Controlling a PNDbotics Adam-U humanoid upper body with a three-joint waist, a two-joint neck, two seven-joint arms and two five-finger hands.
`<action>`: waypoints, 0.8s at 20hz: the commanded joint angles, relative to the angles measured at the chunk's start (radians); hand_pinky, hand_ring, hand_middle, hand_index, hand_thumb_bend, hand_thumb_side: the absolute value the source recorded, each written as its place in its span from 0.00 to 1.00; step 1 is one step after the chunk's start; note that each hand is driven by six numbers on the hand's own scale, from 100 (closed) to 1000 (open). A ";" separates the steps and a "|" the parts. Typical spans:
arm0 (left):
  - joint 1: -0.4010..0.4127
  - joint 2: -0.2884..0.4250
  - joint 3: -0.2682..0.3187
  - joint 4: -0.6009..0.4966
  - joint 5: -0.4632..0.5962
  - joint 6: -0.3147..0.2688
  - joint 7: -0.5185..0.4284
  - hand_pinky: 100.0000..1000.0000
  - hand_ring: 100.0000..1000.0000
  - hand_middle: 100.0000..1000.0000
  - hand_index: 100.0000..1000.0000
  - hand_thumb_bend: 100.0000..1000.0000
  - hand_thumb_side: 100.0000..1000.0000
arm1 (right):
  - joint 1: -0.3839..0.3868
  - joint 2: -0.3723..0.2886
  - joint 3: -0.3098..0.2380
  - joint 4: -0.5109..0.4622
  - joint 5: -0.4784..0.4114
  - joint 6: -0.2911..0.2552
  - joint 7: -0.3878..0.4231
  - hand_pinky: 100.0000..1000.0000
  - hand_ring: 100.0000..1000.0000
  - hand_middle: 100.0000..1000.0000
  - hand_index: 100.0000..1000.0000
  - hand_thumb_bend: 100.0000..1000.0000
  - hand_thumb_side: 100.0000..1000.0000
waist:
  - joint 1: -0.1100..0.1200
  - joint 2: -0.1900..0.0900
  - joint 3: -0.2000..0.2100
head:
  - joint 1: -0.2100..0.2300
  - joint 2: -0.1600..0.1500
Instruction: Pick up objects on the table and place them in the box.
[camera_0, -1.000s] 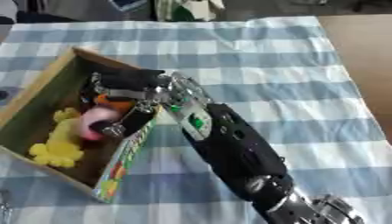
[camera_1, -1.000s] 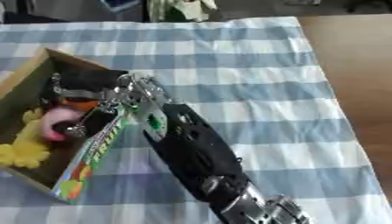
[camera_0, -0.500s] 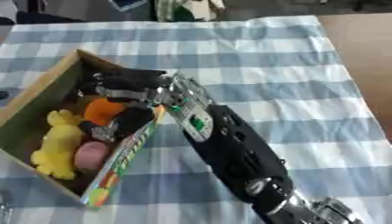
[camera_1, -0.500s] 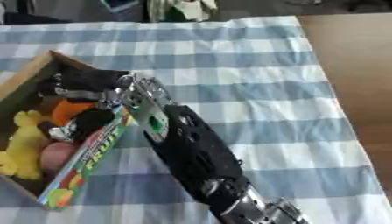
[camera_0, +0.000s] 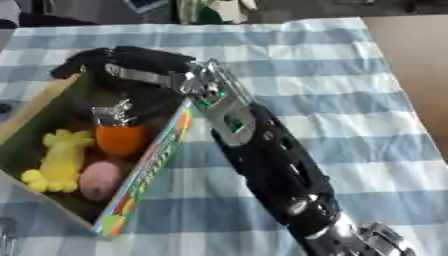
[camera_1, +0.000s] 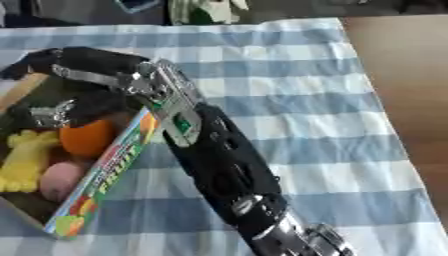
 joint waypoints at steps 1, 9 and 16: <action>-0.013 0.010 0.000 -0.017 0.001 -0.001 -0.002 0.45 0.68 0.59 0.72 0.00 0.67 | -0.026 -0.013 -0.025 -0.089 -0.084 0.066 0.002 1.00 1.00 0.84 0.96 0.12 1.00 | 0.005 -0.015 0.001 | 0.002 -0.011; -0.013 0.021 0.006 -0.017 -0.002 -0.004 0.006 0.45 0.68 0.59 0.73 0.00 0.66 | -0.045 -0.165 -0.074 -0.289 -0.374 0.333 -0.245 0.97 0.94 0.74 0.88 0.00 0.78 | 0.009 -0.024 -0.014 | 0.025 0.000; -0.015 0.039 0.012 -0.017 -0.006 -0.012 0.020 0.45 0.68 0.60 0.73 0.00 0.65 | 0.004 -0.343 -0.097 -0.424 -0.600 0.448 -0.444 0.95 0.91 0.72 0.85 0.00 0.73 | 0.020 -0.032 -0.033 | 0.049 0.006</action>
